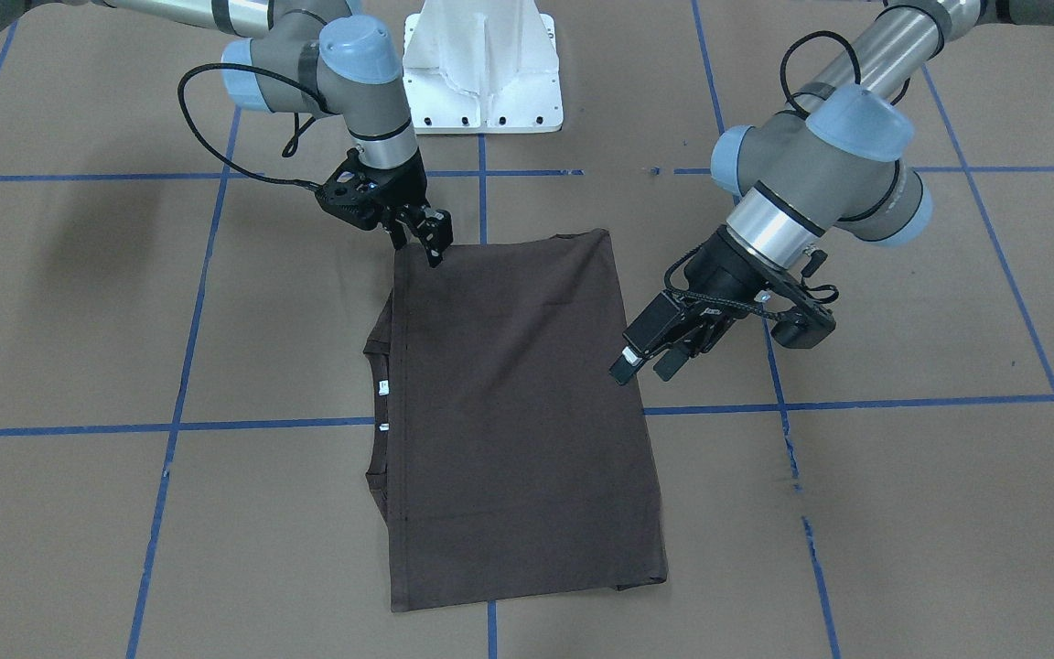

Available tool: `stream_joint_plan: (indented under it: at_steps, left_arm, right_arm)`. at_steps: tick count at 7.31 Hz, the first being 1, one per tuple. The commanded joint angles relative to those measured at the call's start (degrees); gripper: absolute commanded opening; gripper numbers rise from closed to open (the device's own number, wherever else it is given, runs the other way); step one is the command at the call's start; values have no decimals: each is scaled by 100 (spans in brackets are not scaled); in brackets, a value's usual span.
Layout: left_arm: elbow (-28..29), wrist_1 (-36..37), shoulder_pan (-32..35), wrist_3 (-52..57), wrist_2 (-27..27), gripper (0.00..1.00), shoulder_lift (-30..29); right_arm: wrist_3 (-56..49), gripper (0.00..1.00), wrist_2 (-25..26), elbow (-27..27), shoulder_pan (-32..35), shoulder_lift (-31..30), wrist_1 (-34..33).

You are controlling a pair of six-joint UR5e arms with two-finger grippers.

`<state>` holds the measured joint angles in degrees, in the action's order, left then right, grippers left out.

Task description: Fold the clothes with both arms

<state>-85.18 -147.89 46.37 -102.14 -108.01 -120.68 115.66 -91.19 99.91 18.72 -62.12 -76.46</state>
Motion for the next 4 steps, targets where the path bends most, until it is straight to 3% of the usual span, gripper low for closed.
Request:
stream_joint_plan:
  at_steps: [1,4]
  left_arm:
    - [1,-3,-5,-61,-1,100,-8]
    - [1,-3,-5,-70,-1,100,-8]
  right_arm:
    - [-17,73,-48,46,123,7,-9]
    - [-35,72,-39,29,80,-2,-27]
